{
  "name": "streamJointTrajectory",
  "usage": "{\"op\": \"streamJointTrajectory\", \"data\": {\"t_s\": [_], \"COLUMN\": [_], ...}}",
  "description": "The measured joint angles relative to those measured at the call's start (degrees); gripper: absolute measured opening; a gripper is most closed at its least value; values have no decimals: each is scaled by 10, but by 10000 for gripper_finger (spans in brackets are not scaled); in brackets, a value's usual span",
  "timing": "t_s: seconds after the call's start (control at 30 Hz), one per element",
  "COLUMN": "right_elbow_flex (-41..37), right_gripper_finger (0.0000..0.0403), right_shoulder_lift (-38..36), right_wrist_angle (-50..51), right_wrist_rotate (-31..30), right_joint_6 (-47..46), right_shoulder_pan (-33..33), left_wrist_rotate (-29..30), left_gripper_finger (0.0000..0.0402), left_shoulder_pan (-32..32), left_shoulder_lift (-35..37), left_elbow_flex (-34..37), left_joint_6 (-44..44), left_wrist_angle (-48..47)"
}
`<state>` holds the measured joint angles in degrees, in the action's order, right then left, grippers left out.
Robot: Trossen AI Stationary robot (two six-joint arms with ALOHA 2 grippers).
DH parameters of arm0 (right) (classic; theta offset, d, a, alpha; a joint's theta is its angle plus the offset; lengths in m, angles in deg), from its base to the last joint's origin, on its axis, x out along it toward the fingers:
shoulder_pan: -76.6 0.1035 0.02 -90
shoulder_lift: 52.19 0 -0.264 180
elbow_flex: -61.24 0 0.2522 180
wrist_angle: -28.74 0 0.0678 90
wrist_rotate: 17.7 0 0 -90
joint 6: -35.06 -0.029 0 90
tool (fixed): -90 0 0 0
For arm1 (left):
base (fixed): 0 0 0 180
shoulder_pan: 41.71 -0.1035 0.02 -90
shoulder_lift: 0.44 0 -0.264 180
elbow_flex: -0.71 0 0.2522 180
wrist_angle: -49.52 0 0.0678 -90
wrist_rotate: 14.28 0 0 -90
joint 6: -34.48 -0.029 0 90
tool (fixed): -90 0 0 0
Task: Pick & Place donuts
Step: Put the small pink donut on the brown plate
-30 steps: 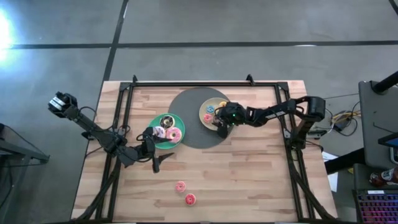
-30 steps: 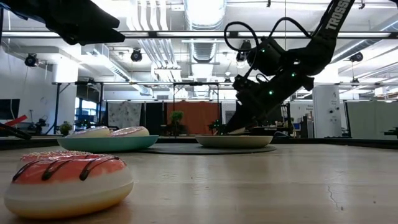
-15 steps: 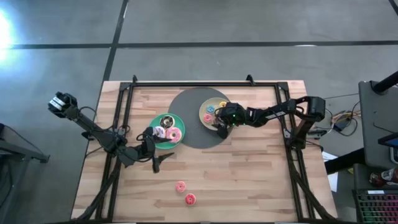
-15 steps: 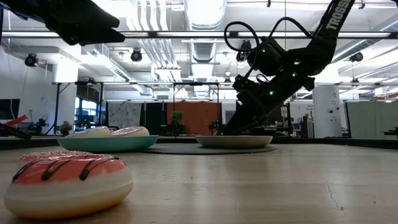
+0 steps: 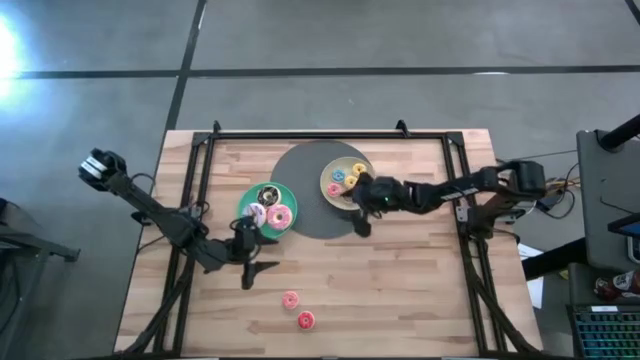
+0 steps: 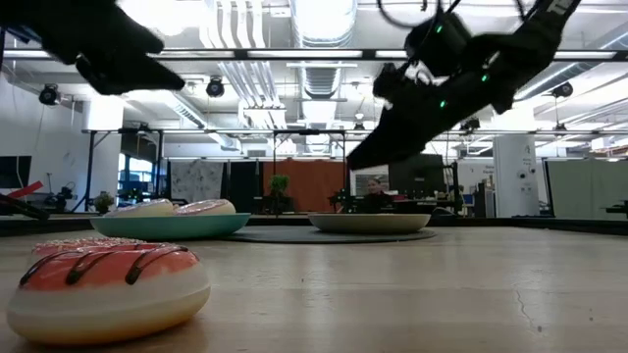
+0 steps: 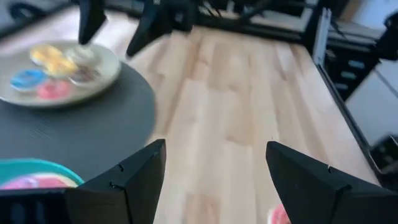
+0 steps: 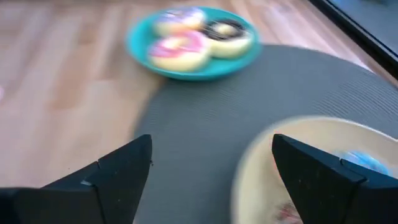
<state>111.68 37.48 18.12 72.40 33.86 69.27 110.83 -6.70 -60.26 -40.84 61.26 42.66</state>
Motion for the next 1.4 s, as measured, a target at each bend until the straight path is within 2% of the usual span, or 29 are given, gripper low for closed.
{"op": "streamJointTrajectory", "data": {"t_s": [0.13, 0.37, 0.57, 0.83, 1.4], "right_elbow_flex": [-2, -2, -3, -4, -5], "right_gripper_finger": [318, 307, 301, 298, 293], "right_shoulder_lift": [-16, -32, -38, -37, -37], "right_wrist_angle": [0, 0, 1, 2, 9], "right_wrist_rotate": [-1, -1, -4, -12, -19], "right_joint_6": [11, 12, -2, -17, -21], "right_shoulder_pan": [54, 125, 153, 173, 196], "left_wrist_rotate": [-29, -67, -64, -49, -52], "left_gripper_finger": [252, 252, 252, 252, 252], "left_shoulder_pan": [1, 21, 48, 60, 67], "left_shoulder_lift": [-44, -154, -240, -339, -408], "left_elbow_flex": [1, -2, -32, -83, -100], "left_joint_6": [9, -13, -7, -10, 34], "left_wrist_angle": [21, 142, 182, 175, 184]}}
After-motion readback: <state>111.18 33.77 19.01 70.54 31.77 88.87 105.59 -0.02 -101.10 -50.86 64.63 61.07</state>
